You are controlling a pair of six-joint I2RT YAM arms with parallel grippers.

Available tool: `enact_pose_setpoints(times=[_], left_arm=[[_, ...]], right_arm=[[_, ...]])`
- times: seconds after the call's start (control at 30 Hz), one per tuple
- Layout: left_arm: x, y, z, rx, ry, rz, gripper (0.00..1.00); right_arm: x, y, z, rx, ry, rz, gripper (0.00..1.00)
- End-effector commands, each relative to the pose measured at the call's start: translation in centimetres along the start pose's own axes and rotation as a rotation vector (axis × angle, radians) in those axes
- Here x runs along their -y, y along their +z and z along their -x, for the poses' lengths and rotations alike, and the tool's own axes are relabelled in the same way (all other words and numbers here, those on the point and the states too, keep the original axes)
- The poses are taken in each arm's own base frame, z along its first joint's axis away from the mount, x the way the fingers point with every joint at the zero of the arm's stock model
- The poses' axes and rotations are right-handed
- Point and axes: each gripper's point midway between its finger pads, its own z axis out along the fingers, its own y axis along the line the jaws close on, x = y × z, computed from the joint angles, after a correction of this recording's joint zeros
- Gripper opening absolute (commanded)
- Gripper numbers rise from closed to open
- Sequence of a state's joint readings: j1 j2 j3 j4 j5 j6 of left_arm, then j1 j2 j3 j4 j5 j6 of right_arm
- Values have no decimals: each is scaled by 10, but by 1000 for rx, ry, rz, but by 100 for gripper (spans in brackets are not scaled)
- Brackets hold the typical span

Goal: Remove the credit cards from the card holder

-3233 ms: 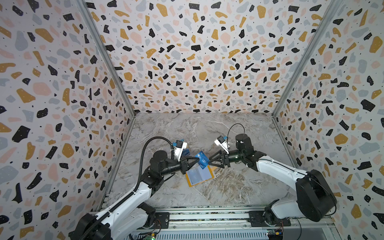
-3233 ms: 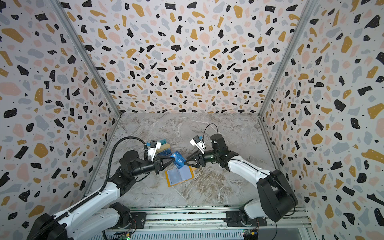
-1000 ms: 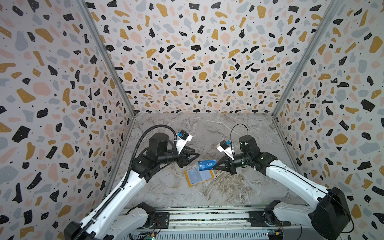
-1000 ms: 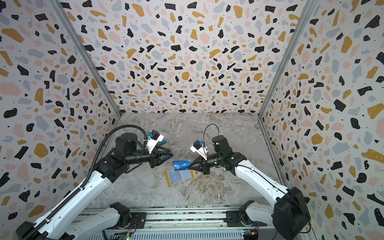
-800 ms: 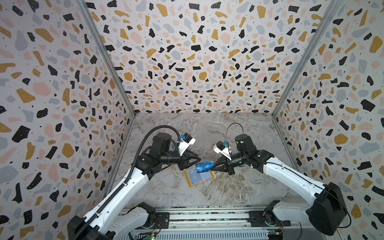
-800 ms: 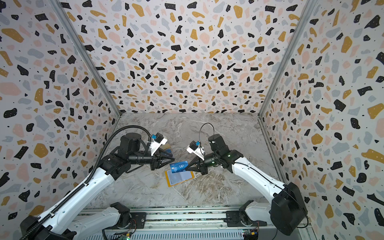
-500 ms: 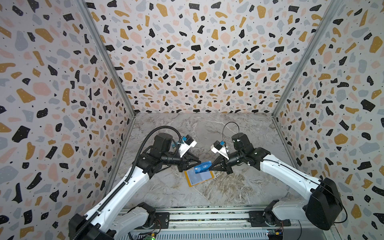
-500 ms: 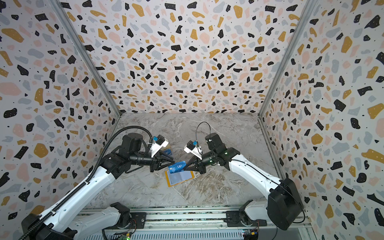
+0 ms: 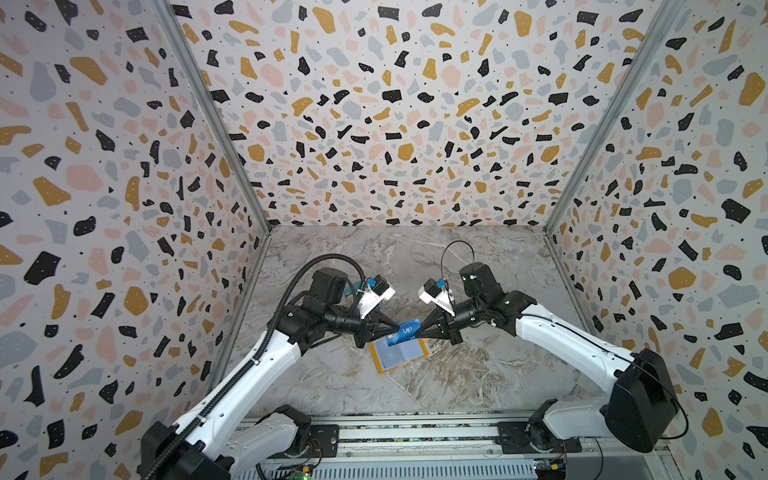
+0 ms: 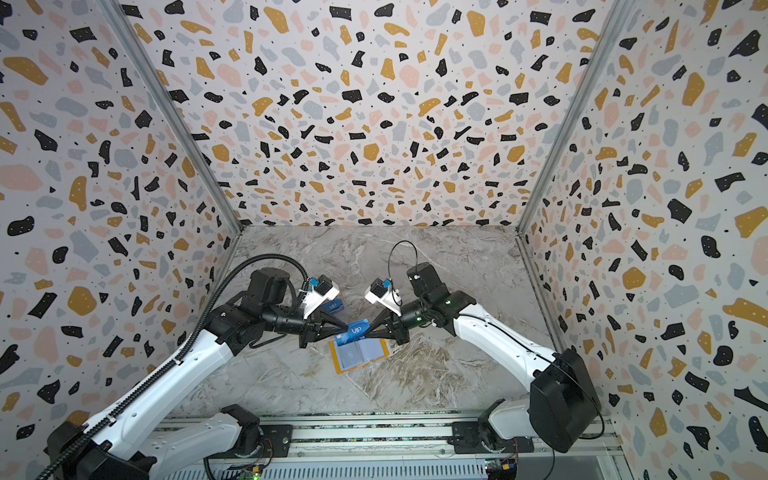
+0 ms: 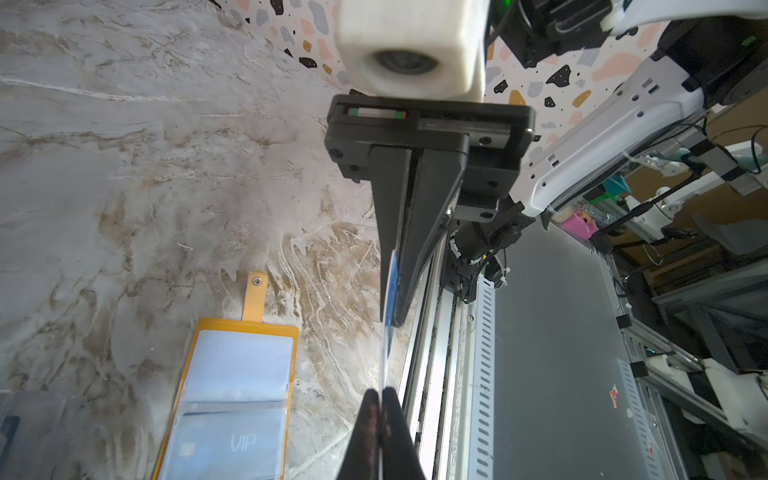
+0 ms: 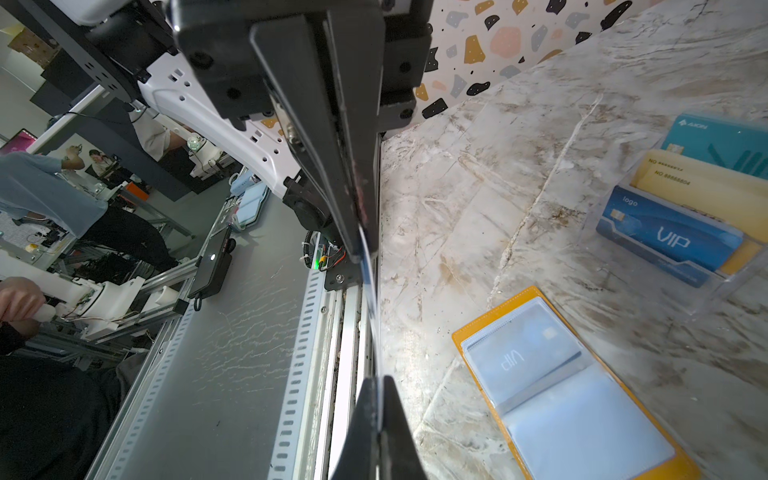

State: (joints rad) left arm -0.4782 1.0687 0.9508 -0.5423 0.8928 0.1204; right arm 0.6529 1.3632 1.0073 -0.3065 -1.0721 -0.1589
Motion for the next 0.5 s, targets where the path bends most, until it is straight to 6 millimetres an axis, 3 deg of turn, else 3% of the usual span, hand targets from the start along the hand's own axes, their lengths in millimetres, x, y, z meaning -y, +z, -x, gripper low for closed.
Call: enact_pose_setpoints(times=[0.0, 0.07, 0.17, 0.23, 0.4, 0.47], left_arm=[[7, -2, 11, 19, 40, -29, 1], [6, -1, 10, 17, 39, -27, 0], [-1, -1, 11, 18, 44, 14, 0], [-11, -2, 12, 19, 54, 66, 0], [-38, -7, 11, 18, 89, 164, 0], [-58, -13, 12, 42, 85, 233, 0]], right_arm=[[-1, -4, 14, 13, -44, -15, 0], [3, -6, 16, 21, -45, -36, 3], [15, -11, 17, 30, -31, -113, 36], [25, -18, 15, 38, -17, -174, 50], [42, -28, 10, 45, 14, -300, 64], [47, -31, 9, 48, 21, -339, 67]])
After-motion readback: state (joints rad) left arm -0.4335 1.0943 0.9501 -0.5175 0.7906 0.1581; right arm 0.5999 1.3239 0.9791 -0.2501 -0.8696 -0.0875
